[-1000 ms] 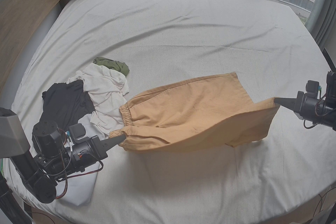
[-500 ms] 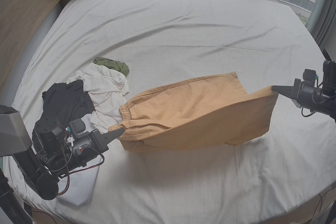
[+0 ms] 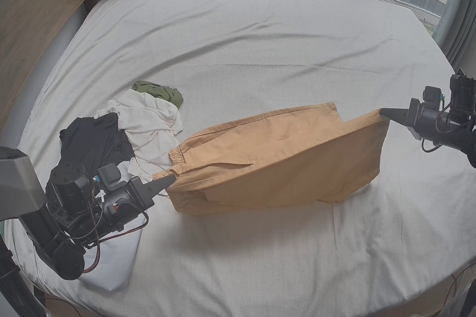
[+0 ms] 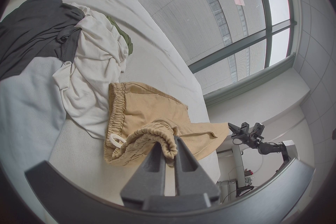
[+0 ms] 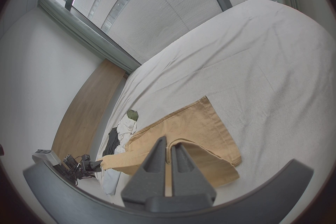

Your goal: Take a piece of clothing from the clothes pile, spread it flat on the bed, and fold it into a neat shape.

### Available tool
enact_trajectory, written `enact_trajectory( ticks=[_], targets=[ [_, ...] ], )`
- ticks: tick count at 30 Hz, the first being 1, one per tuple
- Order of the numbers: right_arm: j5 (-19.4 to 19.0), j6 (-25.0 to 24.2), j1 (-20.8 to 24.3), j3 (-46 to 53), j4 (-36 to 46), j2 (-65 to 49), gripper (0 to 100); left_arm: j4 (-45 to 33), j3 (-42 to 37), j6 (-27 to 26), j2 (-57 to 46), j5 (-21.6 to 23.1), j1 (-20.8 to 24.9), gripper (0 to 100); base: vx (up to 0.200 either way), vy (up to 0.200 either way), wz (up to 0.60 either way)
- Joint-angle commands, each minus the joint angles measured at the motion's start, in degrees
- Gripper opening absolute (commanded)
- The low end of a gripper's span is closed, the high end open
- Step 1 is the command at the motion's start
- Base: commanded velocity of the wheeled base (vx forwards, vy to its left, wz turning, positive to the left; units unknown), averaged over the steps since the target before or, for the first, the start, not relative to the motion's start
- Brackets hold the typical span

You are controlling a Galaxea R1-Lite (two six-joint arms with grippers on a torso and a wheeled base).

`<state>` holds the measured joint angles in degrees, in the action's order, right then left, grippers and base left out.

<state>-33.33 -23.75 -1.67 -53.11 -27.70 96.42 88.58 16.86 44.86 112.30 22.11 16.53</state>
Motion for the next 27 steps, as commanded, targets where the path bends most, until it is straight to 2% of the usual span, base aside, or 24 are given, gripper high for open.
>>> enact_trajectory(
  ticks=[1,9,13,27],
  targets=[
    [0.0,0.0,0.1,-1.9,0.0,2.3,0,0.0,1.0,0.8,0.0,-0.6,-0.5,0,0.000,0.000,0.00],
    [0.0,0.0,1.0,-4.8,0.3,4.0,0,0.0,1.2,0.8,0.1,-0.7,-0.6,0,0.000,0.000,0.00],
    [0.0,0.0,1.1,-7.6,3.7,4.1,0,0.0,1.2,1.0,0.3,-0.7,-0.5,0,0.000,0.000,0.00],
    [3.6,-0.1,1.2,-12.8,4.8,8.5,0,0.0,1.9,1.0,3.0,-0.8,-0.4,0,0.000,0.000,0.00]
  ],
)
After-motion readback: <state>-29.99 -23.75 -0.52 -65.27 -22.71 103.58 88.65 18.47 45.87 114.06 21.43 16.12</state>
